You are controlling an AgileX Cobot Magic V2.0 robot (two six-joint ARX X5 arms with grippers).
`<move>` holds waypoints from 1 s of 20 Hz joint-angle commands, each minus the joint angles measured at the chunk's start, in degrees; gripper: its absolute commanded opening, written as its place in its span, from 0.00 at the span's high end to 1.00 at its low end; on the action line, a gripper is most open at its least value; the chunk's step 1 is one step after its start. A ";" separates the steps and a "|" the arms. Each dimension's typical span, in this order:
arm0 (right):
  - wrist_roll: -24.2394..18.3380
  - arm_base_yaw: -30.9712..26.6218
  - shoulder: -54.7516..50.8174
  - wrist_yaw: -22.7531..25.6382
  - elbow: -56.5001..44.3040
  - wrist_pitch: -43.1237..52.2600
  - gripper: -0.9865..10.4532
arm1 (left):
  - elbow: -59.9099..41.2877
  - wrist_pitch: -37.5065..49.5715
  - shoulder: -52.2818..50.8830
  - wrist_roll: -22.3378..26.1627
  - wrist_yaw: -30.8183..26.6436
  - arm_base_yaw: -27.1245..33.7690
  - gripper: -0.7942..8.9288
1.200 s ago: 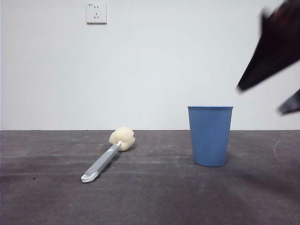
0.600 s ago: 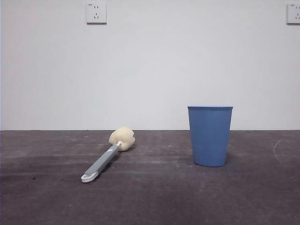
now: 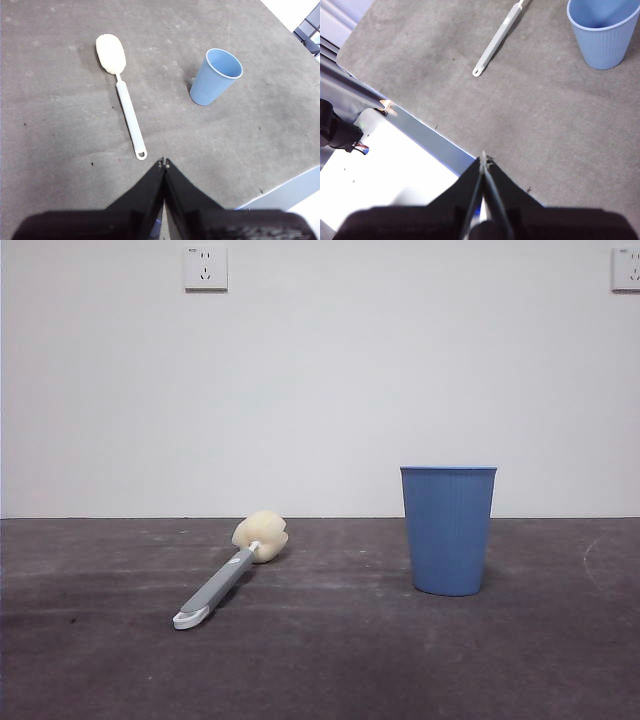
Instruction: Pick up the cup brush,pick up the cup,insert the brush into the cup,clean the cup,put the cup brush back,put the cup back to the fixed position on the table
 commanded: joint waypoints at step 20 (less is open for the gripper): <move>0.13 0.11 -0.15 0.17 -0.04 0.13 0.91 | -0.55 18.71 -1.05 22.16 -17.49 7.56 0.92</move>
